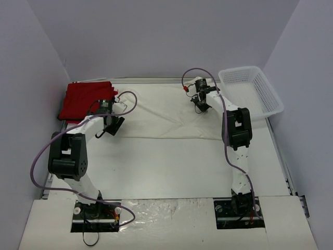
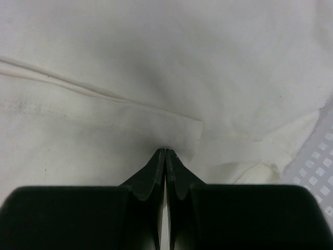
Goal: Fold and stack the t-shirts
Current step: Fold the flattened tshirt in 1/3 of the way
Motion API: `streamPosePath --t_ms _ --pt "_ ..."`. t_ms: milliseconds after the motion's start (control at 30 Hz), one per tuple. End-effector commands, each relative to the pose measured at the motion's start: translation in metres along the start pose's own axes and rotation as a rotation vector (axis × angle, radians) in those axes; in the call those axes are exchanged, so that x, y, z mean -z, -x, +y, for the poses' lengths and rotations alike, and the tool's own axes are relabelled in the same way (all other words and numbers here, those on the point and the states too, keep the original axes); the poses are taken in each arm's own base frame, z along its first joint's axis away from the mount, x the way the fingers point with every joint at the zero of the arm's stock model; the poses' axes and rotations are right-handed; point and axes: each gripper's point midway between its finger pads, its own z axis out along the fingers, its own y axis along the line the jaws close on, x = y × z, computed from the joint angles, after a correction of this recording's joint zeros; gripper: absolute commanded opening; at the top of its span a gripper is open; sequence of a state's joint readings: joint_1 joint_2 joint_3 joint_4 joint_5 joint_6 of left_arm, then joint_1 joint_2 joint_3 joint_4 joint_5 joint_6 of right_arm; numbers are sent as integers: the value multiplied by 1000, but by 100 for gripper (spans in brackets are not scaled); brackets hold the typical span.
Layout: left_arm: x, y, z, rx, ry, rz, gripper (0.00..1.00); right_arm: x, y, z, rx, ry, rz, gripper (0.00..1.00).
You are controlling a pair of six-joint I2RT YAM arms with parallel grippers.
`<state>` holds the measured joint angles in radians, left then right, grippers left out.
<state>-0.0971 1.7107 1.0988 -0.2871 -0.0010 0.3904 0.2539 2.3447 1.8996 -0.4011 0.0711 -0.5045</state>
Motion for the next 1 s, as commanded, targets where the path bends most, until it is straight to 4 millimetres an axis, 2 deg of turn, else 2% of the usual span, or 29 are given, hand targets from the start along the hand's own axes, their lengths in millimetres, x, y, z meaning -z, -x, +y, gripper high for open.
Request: streamPosePath --t_ms 0,33,67,133,167,267,367,400,433,467,533,567,633,700,733,833,967 --pt "26 22 12 -7 40 -84 61 67 32 -32 -28 -77 -119 0" --pt "32 26 14 -14 47 -103 61 74 30 -32 -19 -75 -124 0" --pt "35 26 15 -18 52 -109 61 93 34 -39 -22 -98 -151 1" --pt "39 21 11 -36 47 -119 62 100 24 -36 -30 -93 -140 21" --pt "39 20 5 -51 18 -131 62 114 24 -40 -34 -107 -156 23" --pt "36 6 -5 -102 -5 -113 62 125 8 -36 -41 -113 -139 24" --pt "31 -12 -19 -167 -67 -71 62 140 -24 -24 -49 -109 -99 27" --pt "29 -17 -22 -187 -77 -53 61 142 -32 -21 -53 -104 -90 29" --pt "27 -22 -23 -217 -80 -37 61 153 -37 -21 -57 -106 -102 29" --pt "27 -24 -23 -236 -85 -32 61 149 -52 -10 -54 -74 -72 29" --pt "22 -28 -22 -271 -70 -29 61 157 -64 -1 -56 -48 -67 31" --pt "21 -29 -18 -285 -52 -25 61 154 -75 10 -54 -8 -50 32" --pt "18 -28 -14 -295 -23 -32 61 160 -85 20 -53 23 -50 34" --pt "14 -28 -12 -318 -15 -33 61 157 -99 31 -53 55 -27 37" --pt "13 -28 -11 -323 -6 -31 61 158 -100 37 -55 82 -36 38" --pt "7 -27 -10 -340 -1 -33 61 153 -110 40 -69 97 -15 38" --pt "-3 -28 -11 -353 -6 -27 61 148 -113 39 -94 115 -7 37"
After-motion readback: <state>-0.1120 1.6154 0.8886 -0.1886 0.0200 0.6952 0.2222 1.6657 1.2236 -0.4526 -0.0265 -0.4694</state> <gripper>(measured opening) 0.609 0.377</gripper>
